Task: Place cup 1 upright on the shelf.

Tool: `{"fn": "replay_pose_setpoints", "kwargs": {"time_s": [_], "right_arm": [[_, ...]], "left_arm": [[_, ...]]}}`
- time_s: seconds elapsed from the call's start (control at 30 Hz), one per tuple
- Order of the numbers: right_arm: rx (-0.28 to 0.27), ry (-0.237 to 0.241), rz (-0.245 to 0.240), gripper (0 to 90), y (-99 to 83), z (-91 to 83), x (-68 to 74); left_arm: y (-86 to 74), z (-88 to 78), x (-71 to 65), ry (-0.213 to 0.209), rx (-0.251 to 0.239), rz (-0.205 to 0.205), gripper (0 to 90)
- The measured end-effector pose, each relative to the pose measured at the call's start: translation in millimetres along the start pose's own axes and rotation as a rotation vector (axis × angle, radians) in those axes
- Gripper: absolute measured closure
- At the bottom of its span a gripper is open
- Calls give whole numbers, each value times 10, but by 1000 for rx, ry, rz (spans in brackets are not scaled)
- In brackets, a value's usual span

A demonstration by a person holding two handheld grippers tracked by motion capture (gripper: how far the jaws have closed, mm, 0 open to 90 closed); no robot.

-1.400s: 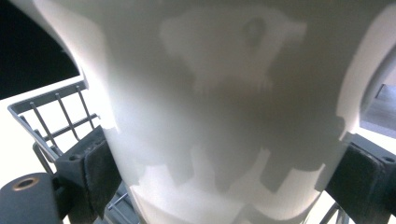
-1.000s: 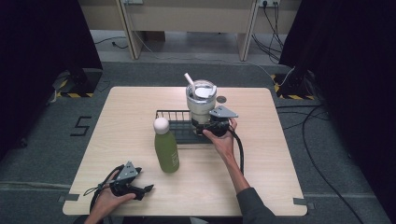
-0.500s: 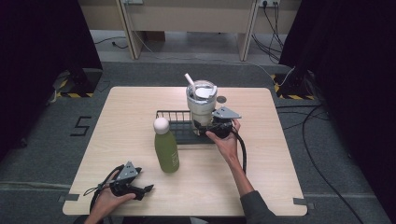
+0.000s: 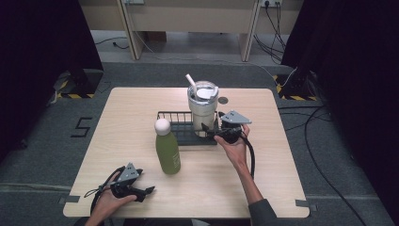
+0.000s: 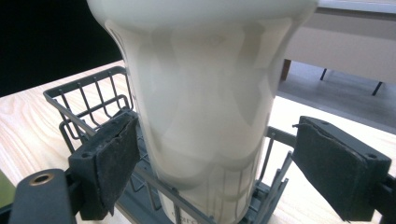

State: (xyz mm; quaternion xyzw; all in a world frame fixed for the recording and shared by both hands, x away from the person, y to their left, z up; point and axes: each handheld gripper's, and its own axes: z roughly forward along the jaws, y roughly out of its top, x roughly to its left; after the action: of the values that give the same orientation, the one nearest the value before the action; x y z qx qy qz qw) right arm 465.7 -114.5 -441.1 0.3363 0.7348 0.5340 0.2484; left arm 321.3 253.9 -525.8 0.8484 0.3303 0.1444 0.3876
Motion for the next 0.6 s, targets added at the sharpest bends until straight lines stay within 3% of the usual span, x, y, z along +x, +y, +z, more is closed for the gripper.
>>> {"fn": "replay_pose_setpoints", "kwargs": {"time_s": [0.6], "right_arm": [[-31, -5, -12, 149, -99, -307, 136]], "left_arm": [[0, 0, 1, 0, 1, 0, 142]]}}
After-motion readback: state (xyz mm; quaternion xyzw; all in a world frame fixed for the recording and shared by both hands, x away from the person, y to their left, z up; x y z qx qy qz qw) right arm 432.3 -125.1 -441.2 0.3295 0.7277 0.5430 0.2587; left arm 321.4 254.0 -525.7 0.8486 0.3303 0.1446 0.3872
